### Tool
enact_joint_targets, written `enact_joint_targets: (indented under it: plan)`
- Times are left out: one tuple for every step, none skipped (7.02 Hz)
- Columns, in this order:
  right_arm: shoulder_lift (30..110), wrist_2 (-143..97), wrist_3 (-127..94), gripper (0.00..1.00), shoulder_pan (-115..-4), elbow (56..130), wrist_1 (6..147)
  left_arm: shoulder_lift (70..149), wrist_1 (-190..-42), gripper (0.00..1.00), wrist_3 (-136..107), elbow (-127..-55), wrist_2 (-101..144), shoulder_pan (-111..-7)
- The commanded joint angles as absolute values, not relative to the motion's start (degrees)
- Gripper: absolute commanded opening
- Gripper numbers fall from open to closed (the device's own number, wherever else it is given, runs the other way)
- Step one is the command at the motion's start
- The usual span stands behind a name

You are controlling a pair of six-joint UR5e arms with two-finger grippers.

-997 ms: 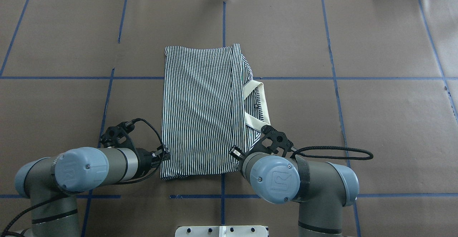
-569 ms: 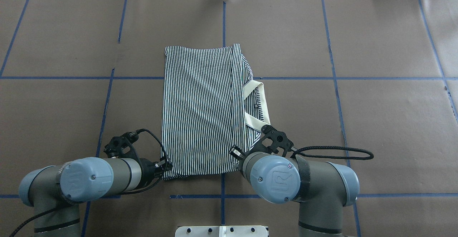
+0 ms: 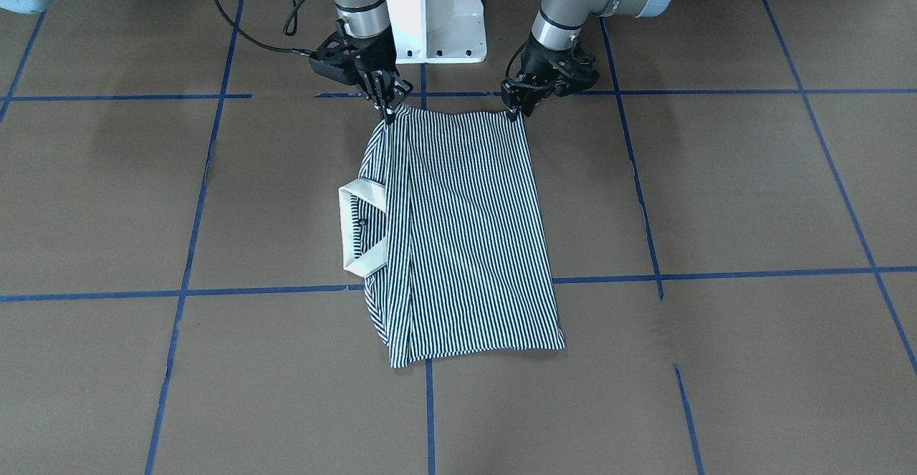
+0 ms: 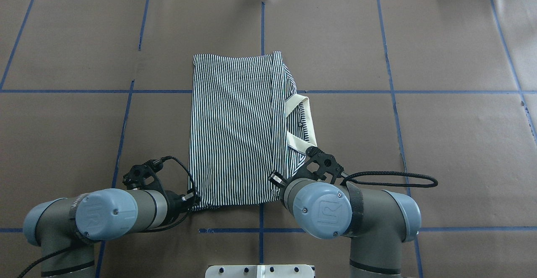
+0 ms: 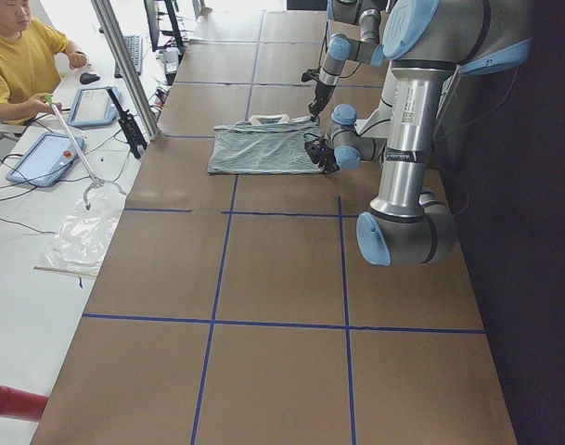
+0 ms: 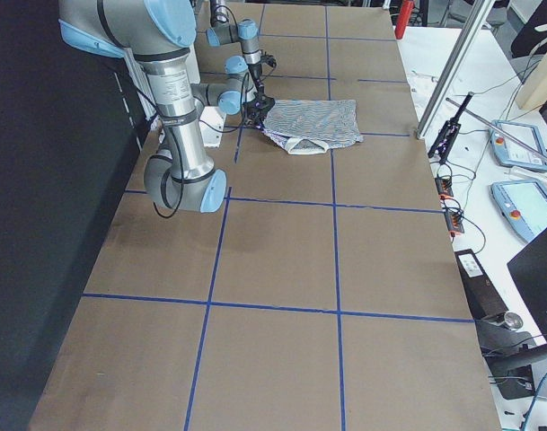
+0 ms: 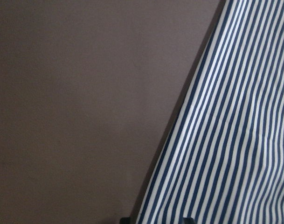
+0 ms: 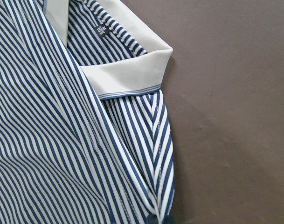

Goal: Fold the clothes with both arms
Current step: 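Lower the left gripper to the shirt's near edge beside the right gripper, then grasp the near edge with both grippers and fold it away from the robot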

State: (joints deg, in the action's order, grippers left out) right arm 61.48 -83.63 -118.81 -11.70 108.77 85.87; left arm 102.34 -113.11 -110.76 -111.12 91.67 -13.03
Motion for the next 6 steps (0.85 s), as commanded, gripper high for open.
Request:
enact_joint_targets:
  plan:
    - [61.5, -83.7, -118.8, 0.00, -11.7, 108.7, 85.9, 102.6, -112.9, 0.00, -111.4, -111.4, 91.7, -13.0]
    - [61.6, -83.7, -118.8, 0.00, -11.7, 108.8, 85.9, 102.7, -112.9, 0.00, -111.4, -112.1, 91.8, -12.9]
    - [61.7, -83.4, -119.0, 0.00, -11.8, 109.5, 86.0, 102.5, -112.9, 0.00, -111.4, -114.6, 92.3, -13.1]
    - [66.0, -80.2, -120.4, 0.00, -7.9, 117.2, 90.4, 101.7, -112.2, 0.00, -111.4, -120.3, 95.2, -13.6]
    - [66.4, -78.2, -121.5, 0.00, -6.9, 124.5, 98.2, 102.4, -106.3, 0.00, -111.4, -126.8, 97.6, -13.8]
    - [64.3, -78.0, -120.9, 0.00, -8.7, 125.2, 100.9, 104.6, -103.5, 0.00, -110.2, -127.5, 98.6, -18.4]
